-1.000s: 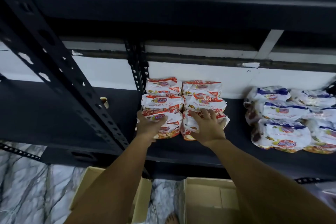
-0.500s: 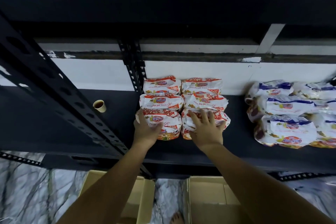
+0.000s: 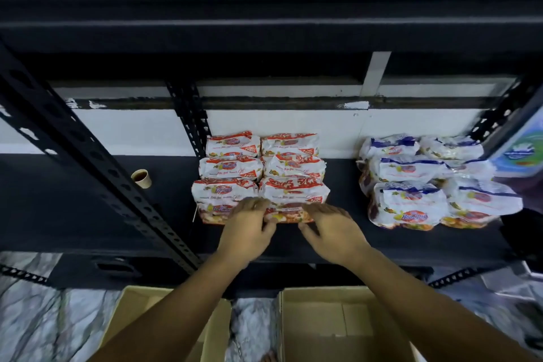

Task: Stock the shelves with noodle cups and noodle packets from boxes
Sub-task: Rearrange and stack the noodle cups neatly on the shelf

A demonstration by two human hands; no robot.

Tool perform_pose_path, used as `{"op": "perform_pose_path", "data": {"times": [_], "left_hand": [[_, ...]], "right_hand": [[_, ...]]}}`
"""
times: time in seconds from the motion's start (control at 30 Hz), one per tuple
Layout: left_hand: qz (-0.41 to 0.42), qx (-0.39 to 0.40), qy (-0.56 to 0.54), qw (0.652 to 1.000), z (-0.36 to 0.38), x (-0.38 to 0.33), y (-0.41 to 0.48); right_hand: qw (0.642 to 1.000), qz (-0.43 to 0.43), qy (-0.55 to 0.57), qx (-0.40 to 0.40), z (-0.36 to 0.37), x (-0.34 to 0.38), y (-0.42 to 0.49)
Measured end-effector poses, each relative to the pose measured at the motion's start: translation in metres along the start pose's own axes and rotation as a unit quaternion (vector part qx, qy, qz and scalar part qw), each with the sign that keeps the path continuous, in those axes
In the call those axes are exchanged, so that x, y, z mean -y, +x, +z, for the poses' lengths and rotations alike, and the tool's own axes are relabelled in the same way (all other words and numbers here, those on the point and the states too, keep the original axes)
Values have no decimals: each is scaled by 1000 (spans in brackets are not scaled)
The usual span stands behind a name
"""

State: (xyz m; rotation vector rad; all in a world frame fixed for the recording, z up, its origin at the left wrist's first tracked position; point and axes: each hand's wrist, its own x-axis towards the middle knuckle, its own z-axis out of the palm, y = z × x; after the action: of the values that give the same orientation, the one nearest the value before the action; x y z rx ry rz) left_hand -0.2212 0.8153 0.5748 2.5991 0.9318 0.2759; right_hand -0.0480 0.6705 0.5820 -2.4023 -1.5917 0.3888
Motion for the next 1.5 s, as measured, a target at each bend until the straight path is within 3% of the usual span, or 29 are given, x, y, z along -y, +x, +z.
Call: {"op": "perform_pose_path", "data": {"times": [0.17, 0.33, 0.73, 0.93, 1.03, 1.13, 1.3, 1.5], "left_hand": [[23, 32, -21, 999, -22, -44, -11], [42, -2, -11, 999, -67, -83, -30], [64, -157, 40, 985, -277, -157, -94], [118, -249, 24, 961, -358, -166, -95], [145, -281, 27, 948, -387, -162, -78], [155, -287, 52, 944, -402, -151, -51], [178, -234, 73, 953, -396, -130, -8], [152, -187, 85, 967, -387, -113, 10]], "right_hand": [[999, -32, -10, 39, -41, -14, -22], [995, -94, -1, 36, -101, -8, -47], [947, -304, 21, -100, -291, 73, -96], [910, -373, 1, -182, -360, 120, -99], [914, -342, -16, -218, -382, 141, -84], [939, -258, -36, -223, -390, 153, -56], [969, -107, -54, -216, -382, 160, -20], [980, -40, -46, -191, -382, 169, -2]]}}
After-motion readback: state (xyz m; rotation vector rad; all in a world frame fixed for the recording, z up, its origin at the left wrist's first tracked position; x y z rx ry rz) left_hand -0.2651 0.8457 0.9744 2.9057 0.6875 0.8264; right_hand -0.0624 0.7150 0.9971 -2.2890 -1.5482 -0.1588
